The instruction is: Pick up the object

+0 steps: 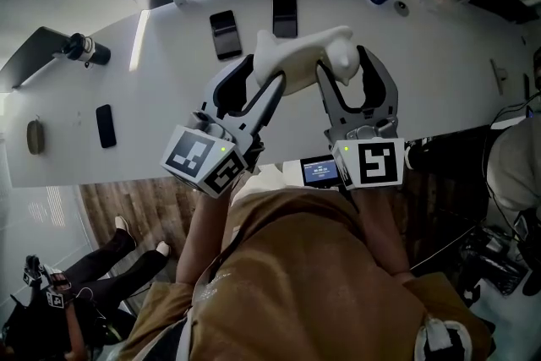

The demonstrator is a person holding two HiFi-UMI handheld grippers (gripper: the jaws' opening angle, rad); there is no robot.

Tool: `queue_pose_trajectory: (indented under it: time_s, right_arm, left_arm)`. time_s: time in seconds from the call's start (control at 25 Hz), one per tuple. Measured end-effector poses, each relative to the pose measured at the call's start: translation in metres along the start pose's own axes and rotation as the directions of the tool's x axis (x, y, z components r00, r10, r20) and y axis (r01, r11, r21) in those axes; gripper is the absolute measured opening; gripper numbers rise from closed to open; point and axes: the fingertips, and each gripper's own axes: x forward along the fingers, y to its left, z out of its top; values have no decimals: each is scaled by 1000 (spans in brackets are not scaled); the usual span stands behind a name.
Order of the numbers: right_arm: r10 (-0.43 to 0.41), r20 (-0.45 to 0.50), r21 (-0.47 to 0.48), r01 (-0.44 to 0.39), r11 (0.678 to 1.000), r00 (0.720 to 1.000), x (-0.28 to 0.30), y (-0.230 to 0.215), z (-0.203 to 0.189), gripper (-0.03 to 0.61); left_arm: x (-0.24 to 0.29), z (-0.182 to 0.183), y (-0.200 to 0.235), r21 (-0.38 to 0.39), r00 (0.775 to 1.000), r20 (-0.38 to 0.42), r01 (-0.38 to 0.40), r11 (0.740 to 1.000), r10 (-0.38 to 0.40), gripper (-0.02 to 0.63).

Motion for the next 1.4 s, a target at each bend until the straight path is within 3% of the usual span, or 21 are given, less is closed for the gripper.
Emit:
queue_pose_trajectory:
  time_s: [0.68, 1.4]
  right_arm:
    - [1, 5, -11, -1, 1000, 1000, 3, 3, 1, 258]
    - [-10, -1, -58, 10, 998, 1000, 2, 3, 2, 258]
  left_arm:
    - [-4, 4, 0, 85, 999, 9, -42, 996, 41, 219]
    - [-2, 2, 1, 82, 999, 0, -49, 995, 49, 216]
